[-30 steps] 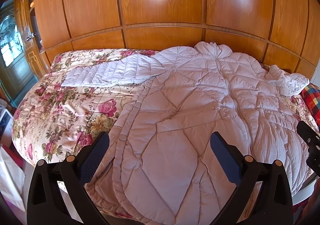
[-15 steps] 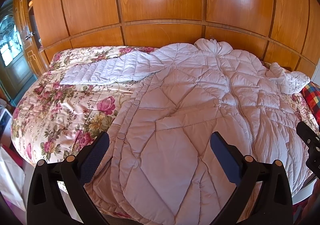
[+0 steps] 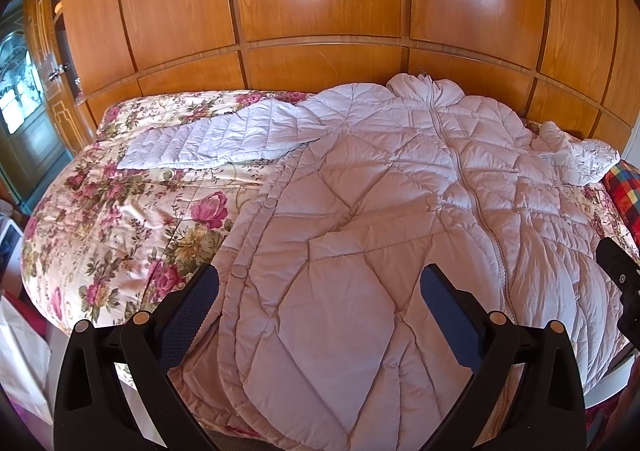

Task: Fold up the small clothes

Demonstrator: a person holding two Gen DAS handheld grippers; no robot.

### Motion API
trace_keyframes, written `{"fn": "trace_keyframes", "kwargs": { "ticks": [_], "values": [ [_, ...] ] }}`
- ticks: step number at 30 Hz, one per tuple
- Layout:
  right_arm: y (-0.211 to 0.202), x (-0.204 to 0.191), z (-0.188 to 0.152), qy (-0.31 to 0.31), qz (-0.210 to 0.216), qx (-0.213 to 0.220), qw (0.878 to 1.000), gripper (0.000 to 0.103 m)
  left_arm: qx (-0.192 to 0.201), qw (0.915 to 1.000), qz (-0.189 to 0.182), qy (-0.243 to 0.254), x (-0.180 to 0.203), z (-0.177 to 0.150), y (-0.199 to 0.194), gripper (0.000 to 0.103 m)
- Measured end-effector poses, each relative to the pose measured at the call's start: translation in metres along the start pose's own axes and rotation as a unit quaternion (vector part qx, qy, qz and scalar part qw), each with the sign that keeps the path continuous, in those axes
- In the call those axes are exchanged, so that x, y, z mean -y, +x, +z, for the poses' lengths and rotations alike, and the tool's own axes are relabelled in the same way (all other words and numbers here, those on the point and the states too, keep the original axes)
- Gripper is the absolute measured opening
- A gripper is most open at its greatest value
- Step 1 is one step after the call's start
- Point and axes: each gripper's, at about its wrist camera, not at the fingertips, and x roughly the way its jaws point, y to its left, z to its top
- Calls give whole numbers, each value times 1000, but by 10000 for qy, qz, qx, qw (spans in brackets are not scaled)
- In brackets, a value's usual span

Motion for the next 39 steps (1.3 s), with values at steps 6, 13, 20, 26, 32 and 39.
{"fn": "trace_keyframes", "kwargs": {
  "ticks": [6, 13, 20, 26, 32, 39],
  "values": [
    [0, 4, 1, 41, -14, -6, 10000, 101, -19, 10000, -3, 14, 1, -1, 2, 100],
    [4, 9, 2, 68, -154, -112, 9998, 101, -88, 9999, -111, 14, 1, -1, 5, 100],
    [24, 25, 0, 190, -602, -572, 9964, 101, -265, 9992, -287, -12, 3, 1, 13, 100],
    [32, 38, 0, 329, -713, -705, 9944, 101, -297, 9984, -479, -33, 3, 1, 21, 100],
    [37, 49, 6, 376, -861, -680, 9933, 101, -327, 9984, -452, 108, 5, 5, 32, 100],
    [57, 71, 22, 30, -1464, -746, 9864, 101, -715, 9934, -848, -304, -7, 25, 67, 100]
  ]
}}
